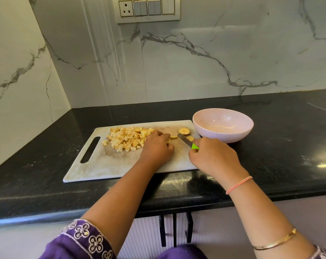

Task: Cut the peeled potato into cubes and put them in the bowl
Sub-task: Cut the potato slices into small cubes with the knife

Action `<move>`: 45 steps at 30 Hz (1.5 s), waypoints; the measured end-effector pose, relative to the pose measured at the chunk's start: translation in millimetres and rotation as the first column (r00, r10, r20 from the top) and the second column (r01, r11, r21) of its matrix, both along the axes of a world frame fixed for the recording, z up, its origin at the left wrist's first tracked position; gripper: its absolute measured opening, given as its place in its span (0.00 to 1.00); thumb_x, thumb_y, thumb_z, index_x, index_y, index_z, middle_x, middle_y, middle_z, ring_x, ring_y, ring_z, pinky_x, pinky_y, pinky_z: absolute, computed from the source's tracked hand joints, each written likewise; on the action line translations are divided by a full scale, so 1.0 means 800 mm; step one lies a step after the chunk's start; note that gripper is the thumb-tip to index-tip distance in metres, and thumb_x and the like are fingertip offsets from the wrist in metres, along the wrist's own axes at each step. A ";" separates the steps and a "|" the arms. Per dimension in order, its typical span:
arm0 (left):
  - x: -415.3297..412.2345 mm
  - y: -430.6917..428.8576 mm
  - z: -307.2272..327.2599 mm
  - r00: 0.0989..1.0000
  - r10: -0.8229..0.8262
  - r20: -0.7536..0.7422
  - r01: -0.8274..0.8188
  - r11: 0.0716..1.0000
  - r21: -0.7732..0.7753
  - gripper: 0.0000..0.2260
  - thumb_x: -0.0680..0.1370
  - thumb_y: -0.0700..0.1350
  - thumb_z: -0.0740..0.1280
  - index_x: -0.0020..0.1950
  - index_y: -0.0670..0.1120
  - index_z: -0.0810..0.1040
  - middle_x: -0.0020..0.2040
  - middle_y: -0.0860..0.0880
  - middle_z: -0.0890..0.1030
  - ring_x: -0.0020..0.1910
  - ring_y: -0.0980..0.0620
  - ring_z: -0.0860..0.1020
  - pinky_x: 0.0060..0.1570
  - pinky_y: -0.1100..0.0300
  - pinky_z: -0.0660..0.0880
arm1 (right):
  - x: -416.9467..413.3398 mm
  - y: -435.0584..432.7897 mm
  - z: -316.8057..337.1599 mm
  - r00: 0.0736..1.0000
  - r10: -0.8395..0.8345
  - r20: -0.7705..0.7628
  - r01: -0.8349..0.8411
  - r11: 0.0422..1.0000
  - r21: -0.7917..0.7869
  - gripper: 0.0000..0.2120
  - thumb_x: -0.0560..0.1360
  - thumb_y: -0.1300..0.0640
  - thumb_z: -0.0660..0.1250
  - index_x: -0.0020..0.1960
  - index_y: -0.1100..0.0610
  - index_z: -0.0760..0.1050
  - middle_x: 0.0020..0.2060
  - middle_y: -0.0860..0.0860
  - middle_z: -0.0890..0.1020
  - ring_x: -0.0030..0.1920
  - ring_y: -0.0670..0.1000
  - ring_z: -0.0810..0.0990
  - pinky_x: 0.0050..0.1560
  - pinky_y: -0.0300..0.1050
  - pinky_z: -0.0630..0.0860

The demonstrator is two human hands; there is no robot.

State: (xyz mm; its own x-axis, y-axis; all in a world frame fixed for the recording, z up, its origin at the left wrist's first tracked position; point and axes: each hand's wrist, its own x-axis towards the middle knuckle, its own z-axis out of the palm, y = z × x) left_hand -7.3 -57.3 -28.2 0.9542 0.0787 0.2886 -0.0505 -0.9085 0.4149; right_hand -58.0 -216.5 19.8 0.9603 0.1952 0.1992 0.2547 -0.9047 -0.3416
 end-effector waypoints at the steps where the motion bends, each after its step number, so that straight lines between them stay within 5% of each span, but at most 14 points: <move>1: 0.000 -0.001 0.000 1.000 -0.003 -0.005 0.003 1.000 0.007 0.20 0.78 0.46 0.59 0.70 0.48 0.71 0.67 0.45 0.69 0.64 0.46 0.69 0.63 0.55 0.65 | 0.000 0.000 -0.001 1.000 -0.003 0.004 0.003 1.000 0.006 0.15 0.78 0.51 0.56 0.59 0.53 0.76 0.44 0.51 0.80 0.45 0.54 0.77 0.43 0.45 0.74; 10: 0.003 -0.005 0.002 0.997 0.012 -0.082 -0.007 0.998 0.069 0.23 0.79 0.48 0.57 0.74 0.46 0.63 0.73 0.43 0.64 0.70 0.43 0.63 0.69 0.52 0.60 | 0.000 0.005 -0.008 0.999 -0.036 0.010 0.036 0.999 -0.009 0.13 0.78 0.52 0.55 0.54 0.55 0.75 0.40 0.51 0.76 0.41 0.54 0.75 0.39 0.44 0.70; 25: 0.006 0.002 0.002 0.997 -0.061 -0.049 0.063 0.997 0.033 0.19 0.79 0.47 0.59 0.70 0.52 0.71 0.73 0.47 0.63 0.71 0.46 0.63 0.67 0.53 0.63 | -0.003 0.014 -0.014 0.998 -0.060 -0.020 0.060 0.998 0.026 0.12 0.78 0.52 0.55 0.38 0.54 0.67 0.33 0.50 0.72 0.38 0.54 0.75 0.31 0.42 0.62; 30: 0.011 0.006 -0.002 0.994 -0.088 -0.061 0.089 0.996 0.025 0.19 0.79 0.46 0.58 0.70 0.53 0.71 0.73 0.48 0.63 0.71 0.46 0.61 0.69 0.51 0.61 | 0.001 0.018 -0.011 0.998 -0.045 -0.038 0.046 0.998 0.032 0.10 0.78 0.52 0.55 0.42 0.55 0.69 0.34 0.50 0.72 0.41 0.54 0.75 0.36 0.44 0.67; 38: 0.009 0.006 -0.003 0.982 -0.188 0.002 0.188 0.982 0.022 0.24 0.78 0.41 0.57 0.74 0.52 0.64 0.63 0.53 0.77 0.66 0.47 0.66 0.64 0.52 0.65 | 0.014 0.025 -0.011 0.997 -0.056 -0.049 0.058 0.997 0.042 0.08 0.78 0.53 0.56 0.47 0.55 0.71 0.40 0.52 0.74 0.42 0.55 0.74 0.38 0.44 0.67; 45: 0.001 0.007 0.001 0.994 -0.019 0.106 0.030 0.994 -0.107 0.24 0.76 0.45 0.64 0.72 0.50 0.65 0.62 0.50 0.74 0.62 0.49 0.69 0.62 0.54 0.68 | 0.007 0.023 -0.013 0.998 -0.023 -0.051 0.027 0.998 0.065 0.10 0.78 0.52 0.55 0.48 0.56 0.72 0.39 0.52 0.75 0.45 0.56 0.77 0.40 0.46 0.71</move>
